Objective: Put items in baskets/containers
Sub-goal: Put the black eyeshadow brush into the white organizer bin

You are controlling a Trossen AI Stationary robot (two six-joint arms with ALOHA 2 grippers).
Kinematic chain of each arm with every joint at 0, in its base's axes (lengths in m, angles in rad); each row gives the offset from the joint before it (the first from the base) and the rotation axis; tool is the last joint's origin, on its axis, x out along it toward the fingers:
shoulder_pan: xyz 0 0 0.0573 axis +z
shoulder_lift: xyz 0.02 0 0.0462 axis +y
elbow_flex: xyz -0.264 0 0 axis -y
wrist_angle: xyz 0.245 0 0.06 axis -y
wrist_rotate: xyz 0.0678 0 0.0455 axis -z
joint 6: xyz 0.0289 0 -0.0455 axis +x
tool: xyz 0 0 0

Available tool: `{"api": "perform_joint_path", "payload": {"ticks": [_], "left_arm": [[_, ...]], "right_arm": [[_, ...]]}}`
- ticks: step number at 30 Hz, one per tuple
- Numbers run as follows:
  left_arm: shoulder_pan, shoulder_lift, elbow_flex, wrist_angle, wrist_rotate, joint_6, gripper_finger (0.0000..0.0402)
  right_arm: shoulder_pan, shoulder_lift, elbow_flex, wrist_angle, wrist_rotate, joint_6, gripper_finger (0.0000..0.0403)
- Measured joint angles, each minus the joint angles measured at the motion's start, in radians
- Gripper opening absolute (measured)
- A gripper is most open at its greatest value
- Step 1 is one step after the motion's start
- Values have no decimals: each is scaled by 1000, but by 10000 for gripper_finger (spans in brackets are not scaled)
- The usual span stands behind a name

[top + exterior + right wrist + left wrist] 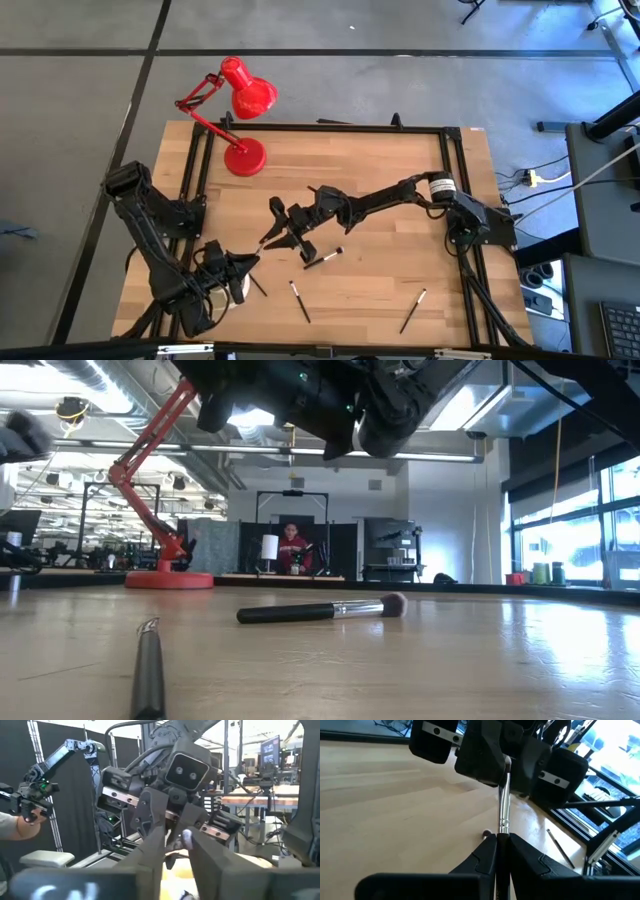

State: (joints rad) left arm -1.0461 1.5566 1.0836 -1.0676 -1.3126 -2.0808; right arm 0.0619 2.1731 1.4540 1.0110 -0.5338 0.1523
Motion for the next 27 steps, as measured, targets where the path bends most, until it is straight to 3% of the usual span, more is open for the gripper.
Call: {"api": "perform_joint_path", "payload": {"ticks": [4, 7, 10, 13, 16, 21, 27], "left_arm": [[-1, 0, 0, -1, -2, 0, 36], [-1, 0, 0, -1, 11, 22, 35], [0, 0, 0, -2, 104, 88, 45], [3, -1, 0, -12, 277, 190, 68], [15, -12, 0, -35, 388, 260, 99], [30, -62, 0, -69, 468, 317, 152], [24, -187, 0, -69, 508, 402, 190]], "right_arm": [[1, 0, 0, 0, 4, -7, 14], [3, 0, 0, -5, 15, -8, 12], [11, 0, -1, -52, 60, -27, 7], [23, -4, 30, -180, 120, -97, 6], [38, -6, 88, -333, 177, -182, 4], [70, -6, 166, -500, 280, -322, 4], [75, -7, 241, -584, 271, -414, 4]]}}
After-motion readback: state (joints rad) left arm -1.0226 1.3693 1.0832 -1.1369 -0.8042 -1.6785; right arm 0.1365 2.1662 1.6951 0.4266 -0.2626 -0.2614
